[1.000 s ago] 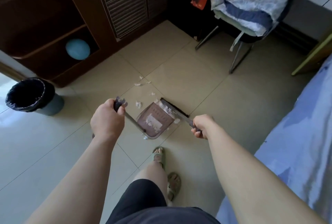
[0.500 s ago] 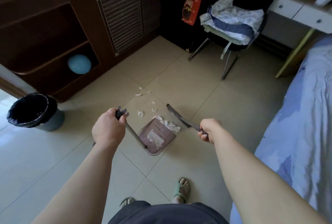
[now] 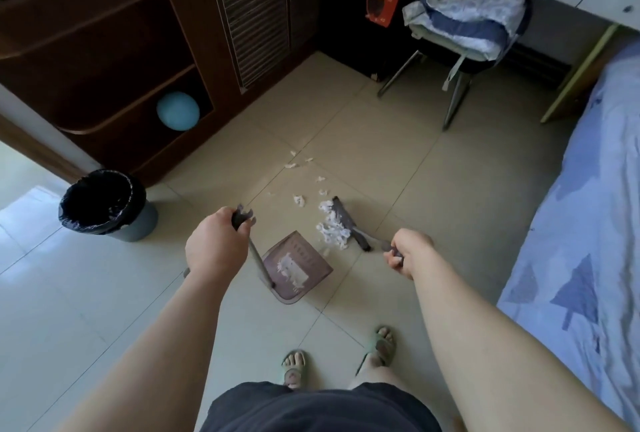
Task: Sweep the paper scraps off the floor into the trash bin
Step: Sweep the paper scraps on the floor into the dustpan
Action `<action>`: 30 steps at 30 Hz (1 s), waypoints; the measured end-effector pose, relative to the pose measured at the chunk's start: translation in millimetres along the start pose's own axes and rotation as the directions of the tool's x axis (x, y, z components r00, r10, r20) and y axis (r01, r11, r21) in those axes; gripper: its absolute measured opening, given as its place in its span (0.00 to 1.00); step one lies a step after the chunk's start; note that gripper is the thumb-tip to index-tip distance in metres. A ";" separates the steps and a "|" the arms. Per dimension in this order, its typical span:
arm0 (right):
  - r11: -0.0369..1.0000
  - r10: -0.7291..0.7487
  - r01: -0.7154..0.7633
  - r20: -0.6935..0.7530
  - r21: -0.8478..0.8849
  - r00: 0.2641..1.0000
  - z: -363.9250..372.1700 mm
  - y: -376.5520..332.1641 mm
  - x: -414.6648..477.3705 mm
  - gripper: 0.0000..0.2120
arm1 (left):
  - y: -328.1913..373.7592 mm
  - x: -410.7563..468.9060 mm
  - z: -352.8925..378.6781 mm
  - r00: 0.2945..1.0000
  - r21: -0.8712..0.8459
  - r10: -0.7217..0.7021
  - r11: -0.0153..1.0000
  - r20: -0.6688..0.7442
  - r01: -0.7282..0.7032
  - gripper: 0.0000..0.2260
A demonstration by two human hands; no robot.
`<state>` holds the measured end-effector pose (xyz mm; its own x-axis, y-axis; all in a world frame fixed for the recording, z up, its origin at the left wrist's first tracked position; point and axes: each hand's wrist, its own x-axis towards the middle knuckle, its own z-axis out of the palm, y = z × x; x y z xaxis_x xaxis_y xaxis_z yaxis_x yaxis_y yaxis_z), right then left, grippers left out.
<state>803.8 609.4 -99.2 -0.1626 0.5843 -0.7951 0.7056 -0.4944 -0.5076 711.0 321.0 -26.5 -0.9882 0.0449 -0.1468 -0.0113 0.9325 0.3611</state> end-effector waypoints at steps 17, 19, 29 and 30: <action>0.998 0.042 -0.045 -0.069 -0.036 0.997 -4.5 26.8 -2.7 0.08 | -29.0 1.3 41.5 0.993 0.003 0.028 1.000 0.112 -0.028 0.09; 0.995 0.048 -0.053 -0.066 -0.082 0.997 -4.0 28.1 -0.3 0.09 | -21.0 6.9 46.5 0.993 -0.005 0.025 1.000 0.116 -0.024 0.09; 0.925 0.060 -0.072 -0.043 -0.373 0.997 -4.3 5.6 -11.5 0.10 | 12.5 37.3 53.0 0.995 -0.018 0.033 0.999 0.093 -0.031 0.08; 0.913 0.059 -0.069 -0.036 -0.401 0.998 -4.0 3.8 -14.0 0.09 | 12.6 37.2 53.6 0.995 -0.021 0.032 0.999 0.094 -0.030 0.08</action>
<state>811.5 601.9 -88.6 -0.0956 0.5767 -0.8113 0.9324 -0.2335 -0.2759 682.3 353.7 -76.8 -0.9694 0.1083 -0.2205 0.0156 0.9229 0.3847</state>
